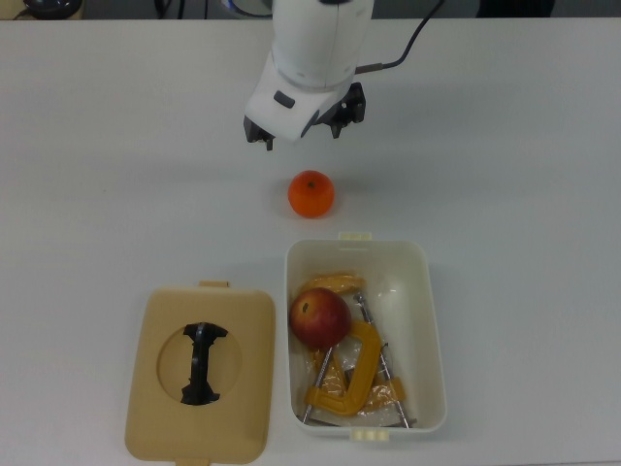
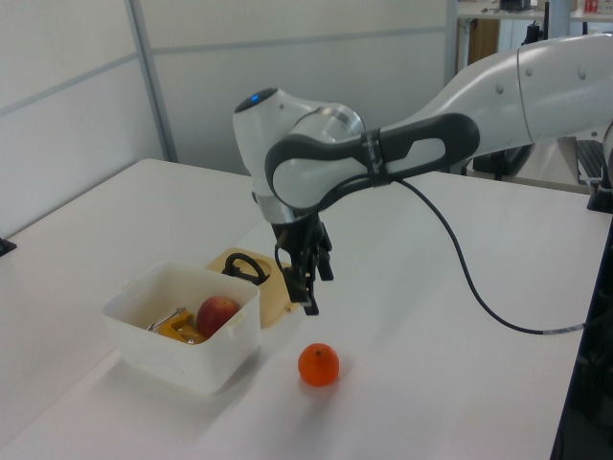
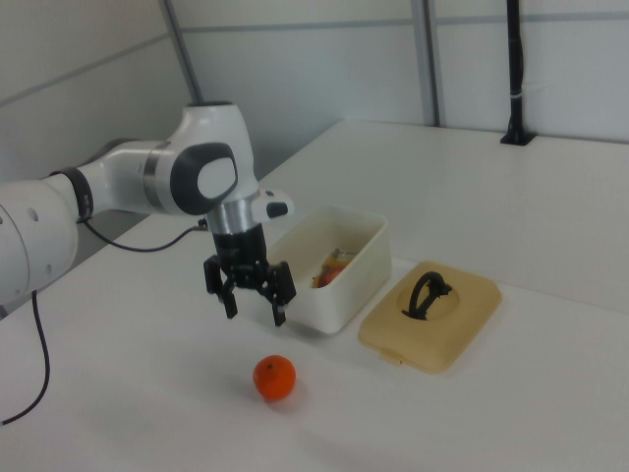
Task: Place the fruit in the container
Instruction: 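Move the gripper to the orange and lower onto it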
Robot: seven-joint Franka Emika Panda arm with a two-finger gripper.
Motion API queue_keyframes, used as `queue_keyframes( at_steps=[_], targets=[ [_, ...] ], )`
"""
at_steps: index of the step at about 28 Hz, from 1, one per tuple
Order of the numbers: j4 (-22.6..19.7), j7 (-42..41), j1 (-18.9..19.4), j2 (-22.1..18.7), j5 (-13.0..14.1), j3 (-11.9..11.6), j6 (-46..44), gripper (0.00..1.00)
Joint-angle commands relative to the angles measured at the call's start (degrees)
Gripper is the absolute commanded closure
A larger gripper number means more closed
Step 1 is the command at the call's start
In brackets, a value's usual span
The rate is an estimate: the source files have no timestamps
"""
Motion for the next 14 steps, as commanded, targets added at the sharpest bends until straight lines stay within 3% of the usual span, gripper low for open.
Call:
queue_keyframes(
  at_steps=[1,14],
  targets=[
    [-3.3,-1.6,0.5,0.8,-1.2,0.1,-0.1,0.0],
    [-3.4,-1.1,3.4,7.4,-5.6,0.1,3.0,0.0]
  ],
)
